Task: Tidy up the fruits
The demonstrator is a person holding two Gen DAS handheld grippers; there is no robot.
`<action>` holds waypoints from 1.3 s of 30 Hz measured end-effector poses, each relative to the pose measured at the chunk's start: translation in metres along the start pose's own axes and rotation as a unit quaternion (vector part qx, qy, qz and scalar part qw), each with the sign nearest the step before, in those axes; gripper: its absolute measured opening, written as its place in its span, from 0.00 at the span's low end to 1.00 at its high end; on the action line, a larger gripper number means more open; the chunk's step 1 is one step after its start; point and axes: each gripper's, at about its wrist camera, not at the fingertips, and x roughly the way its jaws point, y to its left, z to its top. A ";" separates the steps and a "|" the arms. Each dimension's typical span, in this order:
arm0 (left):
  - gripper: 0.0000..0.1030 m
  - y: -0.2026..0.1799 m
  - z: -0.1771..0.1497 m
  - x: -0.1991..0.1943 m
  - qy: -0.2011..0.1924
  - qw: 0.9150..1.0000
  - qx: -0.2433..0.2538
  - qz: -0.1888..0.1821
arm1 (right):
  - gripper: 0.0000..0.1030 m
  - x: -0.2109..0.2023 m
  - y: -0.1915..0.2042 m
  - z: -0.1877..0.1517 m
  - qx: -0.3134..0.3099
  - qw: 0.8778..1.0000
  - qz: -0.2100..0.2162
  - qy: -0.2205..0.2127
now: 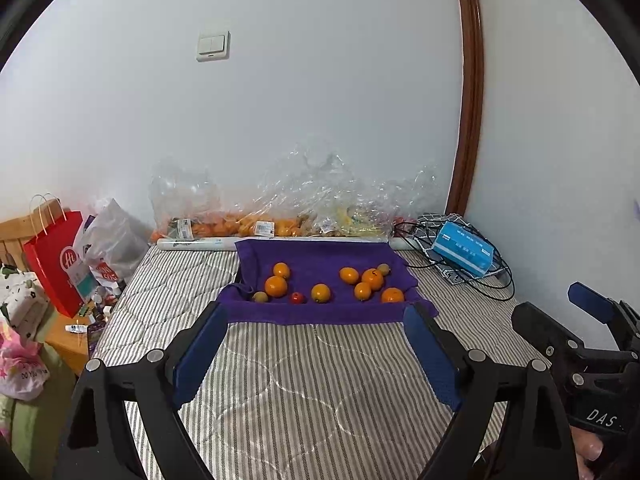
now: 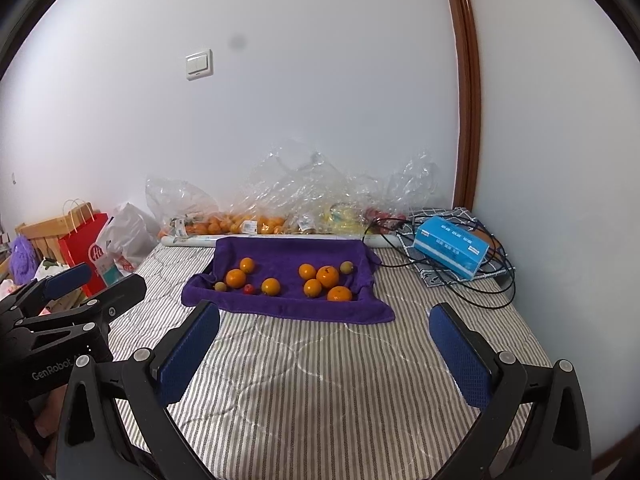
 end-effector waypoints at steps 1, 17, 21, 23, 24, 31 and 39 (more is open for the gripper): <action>0.87 0.000 0.000 0.000 0.000 1.000 0.000 0.001 | 1.00 0.000 0.000 0.000 0.000 1.000 0.001 0.000; 0.87 0.001 -0.001 -0.002 0.001 1.000 -0.001 0.002 | 1.00 0.001 0.000 -0.001 -0.002 1.000 -0.003 0.003; 0.87 0.002 -0.001 -0.001 0.002 1.000 0.000 0.001 | 1.00 0.001 -0.001 -0.001 -0.003 1.000 -0.003 0.004; 0.87 0.002 -0.001 -0.002 0.001 1.000 -0.001 0.003 | 1.00 0.001 0.000 -0.001 -0.003 1.000 -0.003 0.005; 0.87 0.002 -0.001 -0.002 0.001 1.000 -0.001 0.003 | 1.00 0.001 0.000 -0.001 -0.003 1.000 -0.003 0.005; 0.87 0.002 -0.001 -0.002 0.001 1.000 -0.001 0.003 | 1.00 0.001 0.000 -0.002 -0.004 1.000 -0.003 0.004; 0.87 0.003 -0.001 -0.002 0.001 1.000 -0.001 0.003 | 1.00 0.001 0.000 -0.001 -0.004 1.000 -0.004 0.004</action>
